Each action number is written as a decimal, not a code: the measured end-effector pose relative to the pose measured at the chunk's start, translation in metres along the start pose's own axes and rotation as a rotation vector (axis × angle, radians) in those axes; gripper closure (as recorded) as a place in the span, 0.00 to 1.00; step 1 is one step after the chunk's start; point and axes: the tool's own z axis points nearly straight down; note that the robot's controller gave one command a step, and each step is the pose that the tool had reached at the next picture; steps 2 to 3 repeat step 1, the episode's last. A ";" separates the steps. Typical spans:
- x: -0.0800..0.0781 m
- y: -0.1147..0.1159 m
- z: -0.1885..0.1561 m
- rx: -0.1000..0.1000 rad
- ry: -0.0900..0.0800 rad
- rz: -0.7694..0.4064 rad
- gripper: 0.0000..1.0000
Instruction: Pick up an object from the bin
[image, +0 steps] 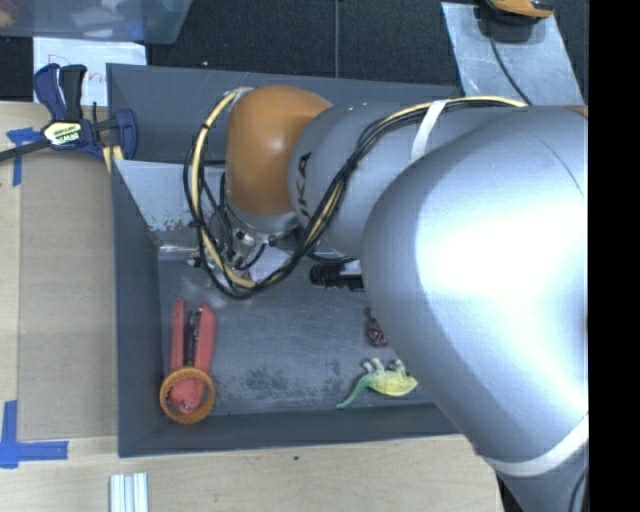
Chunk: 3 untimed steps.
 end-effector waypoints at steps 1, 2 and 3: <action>-0.002 0.002 -0.031 -0.008 -0.006 -0.001 1.00; -0.002 0.002 -0.031 -0.008 -0.006 -0.001 1.00; -0.002 0.002 -0.031 -0.008 -0.006 -0.001 1.00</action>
Offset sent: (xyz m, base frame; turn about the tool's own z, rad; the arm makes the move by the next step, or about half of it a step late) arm 0.0020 0.0002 0.0965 -0.0009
